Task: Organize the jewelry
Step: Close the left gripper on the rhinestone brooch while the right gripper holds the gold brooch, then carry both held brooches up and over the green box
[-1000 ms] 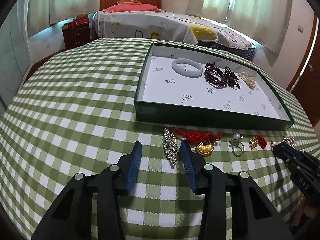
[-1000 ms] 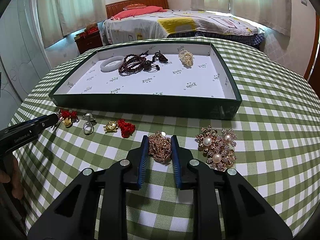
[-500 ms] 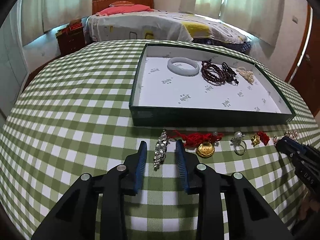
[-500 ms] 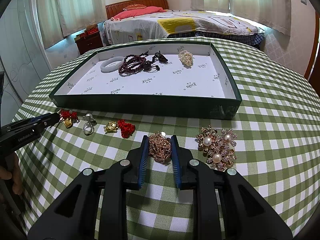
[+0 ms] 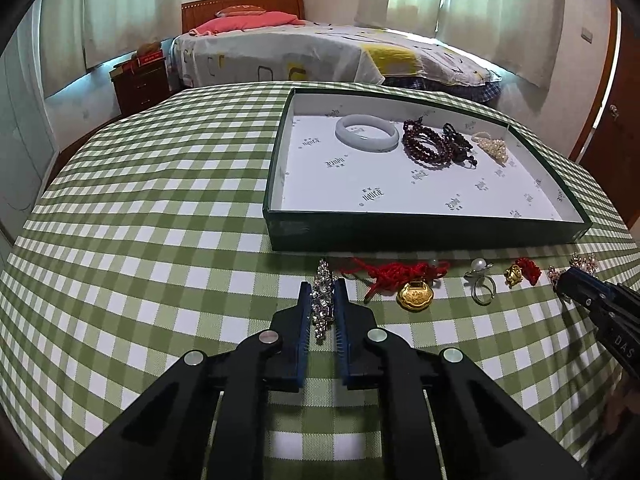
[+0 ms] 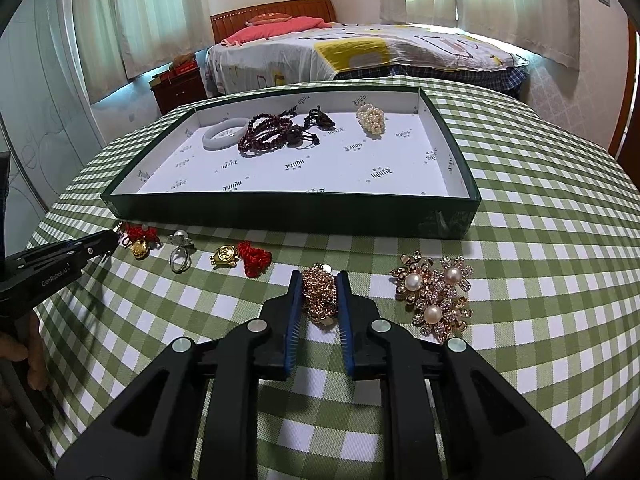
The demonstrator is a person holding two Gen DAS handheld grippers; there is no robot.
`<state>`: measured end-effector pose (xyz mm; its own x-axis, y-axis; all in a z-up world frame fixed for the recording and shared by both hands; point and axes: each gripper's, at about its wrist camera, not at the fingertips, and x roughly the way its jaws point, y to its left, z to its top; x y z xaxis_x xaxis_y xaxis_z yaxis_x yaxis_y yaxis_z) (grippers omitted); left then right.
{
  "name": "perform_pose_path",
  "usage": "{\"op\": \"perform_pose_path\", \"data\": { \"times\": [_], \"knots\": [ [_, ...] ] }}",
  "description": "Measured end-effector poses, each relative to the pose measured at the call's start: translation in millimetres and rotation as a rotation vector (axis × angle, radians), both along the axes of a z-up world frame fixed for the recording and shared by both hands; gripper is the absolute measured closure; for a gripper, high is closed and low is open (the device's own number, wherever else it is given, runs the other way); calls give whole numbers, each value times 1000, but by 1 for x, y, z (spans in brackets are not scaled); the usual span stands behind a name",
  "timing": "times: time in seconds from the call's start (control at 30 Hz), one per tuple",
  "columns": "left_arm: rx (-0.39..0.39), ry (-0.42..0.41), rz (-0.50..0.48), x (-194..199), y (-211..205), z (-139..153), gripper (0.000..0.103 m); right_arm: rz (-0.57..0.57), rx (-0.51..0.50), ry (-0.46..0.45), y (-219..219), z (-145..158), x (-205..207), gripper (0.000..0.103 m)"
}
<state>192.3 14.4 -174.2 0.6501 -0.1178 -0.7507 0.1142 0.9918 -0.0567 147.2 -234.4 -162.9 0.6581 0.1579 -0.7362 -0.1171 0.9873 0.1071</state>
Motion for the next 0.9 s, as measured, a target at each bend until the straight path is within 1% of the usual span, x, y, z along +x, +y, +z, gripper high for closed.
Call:
{"op": "perform_pose_path", "data": {
  "times": [0.63, 0.9],
  "knots": [
    [-15, -32, -16, -11, -4, 14, 91, 2, 24, -50, -1, 12, -10, 88],
    [-31, -62, -23, -14, -7, 27, 91, 11, 33, -94, -2, 30, -17, 88]
  ]
}}
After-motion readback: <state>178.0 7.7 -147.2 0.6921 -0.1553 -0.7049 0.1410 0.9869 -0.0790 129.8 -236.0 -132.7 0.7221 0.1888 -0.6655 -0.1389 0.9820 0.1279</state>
